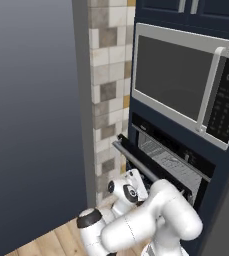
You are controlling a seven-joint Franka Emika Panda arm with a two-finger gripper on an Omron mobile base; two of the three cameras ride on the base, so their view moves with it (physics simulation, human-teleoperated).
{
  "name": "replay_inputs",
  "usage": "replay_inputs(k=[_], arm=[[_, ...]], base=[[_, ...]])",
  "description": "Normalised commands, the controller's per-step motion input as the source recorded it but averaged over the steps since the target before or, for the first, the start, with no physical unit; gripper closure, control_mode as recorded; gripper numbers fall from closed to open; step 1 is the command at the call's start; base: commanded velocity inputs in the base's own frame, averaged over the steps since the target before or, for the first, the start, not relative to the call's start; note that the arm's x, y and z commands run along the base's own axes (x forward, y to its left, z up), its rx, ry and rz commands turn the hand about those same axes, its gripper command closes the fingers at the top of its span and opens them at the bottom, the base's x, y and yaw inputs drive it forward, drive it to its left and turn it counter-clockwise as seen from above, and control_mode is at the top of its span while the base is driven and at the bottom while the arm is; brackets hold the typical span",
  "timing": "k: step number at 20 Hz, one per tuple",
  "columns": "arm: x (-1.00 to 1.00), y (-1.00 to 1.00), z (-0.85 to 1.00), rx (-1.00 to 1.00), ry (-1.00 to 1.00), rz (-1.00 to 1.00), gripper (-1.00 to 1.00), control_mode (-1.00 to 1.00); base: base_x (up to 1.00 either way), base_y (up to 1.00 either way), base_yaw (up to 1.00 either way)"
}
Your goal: Place the fish on the rack of the oven, and slide the rack back inside. Close the oven door.
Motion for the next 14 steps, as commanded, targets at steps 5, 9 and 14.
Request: replay_inputs(k=[5,9,14], arm=[[0.52,-1.00,0.05,0.08,0.02,0.00,-1.00,-1.00],[0.58,-1.00,-0.03,0.09,0.00,0.00,-1.00,-1.00],[0.77,-1.00,-0.19,0.11,0.00,0.03,-1.00,-1.00]], base=[[0.00,0.00,0.00],[0.00,0.00,0.00],[0.00,0.00,0.00]])
